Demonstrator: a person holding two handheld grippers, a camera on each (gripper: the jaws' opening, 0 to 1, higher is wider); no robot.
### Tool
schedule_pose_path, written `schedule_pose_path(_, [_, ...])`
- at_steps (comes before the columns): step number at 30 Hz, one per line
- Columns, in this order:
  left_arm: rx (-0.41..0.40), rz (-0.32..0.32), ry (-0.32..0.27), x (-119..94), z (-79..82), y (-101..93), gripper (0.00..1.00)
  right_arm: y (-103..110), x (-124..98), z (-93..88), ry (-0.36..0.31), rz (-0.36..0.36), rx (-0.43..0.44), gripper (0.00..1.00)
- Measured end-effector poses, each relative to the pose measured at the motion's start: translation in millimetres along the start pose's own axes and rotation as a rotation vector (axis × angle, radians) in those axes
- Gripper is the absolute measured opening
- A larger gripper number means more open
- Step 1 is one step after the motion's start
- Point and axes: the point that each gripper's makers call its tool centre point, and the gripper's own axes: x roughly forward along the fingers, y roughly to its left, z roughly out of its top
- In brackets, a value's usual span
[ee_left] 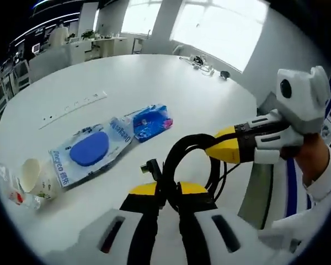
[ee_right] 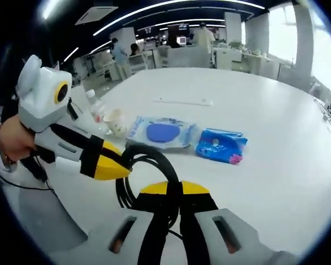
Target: Arrange the tabletop items into an orderly group along one side of the table until the central work area is clear of visible clutter.
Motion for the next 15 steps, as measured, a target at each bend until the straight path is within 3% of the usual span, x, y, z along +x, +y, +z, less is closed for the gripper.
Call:
schedule_pose_path(9, [0.005, -0.042, -0.006, 30.9, 21.9, -25.8, 0.10, -44.0, -15.1, -1.4, 0.012, -0.041, -0.009, 0.02])
schedule_pose_path(15, [-0.006, -0.053, 0.004, 58.2, 29.0, -29.2, 0.10, -68.7, -5.7, -6.2, 0.038, -0.044, -0.011, 0.02])
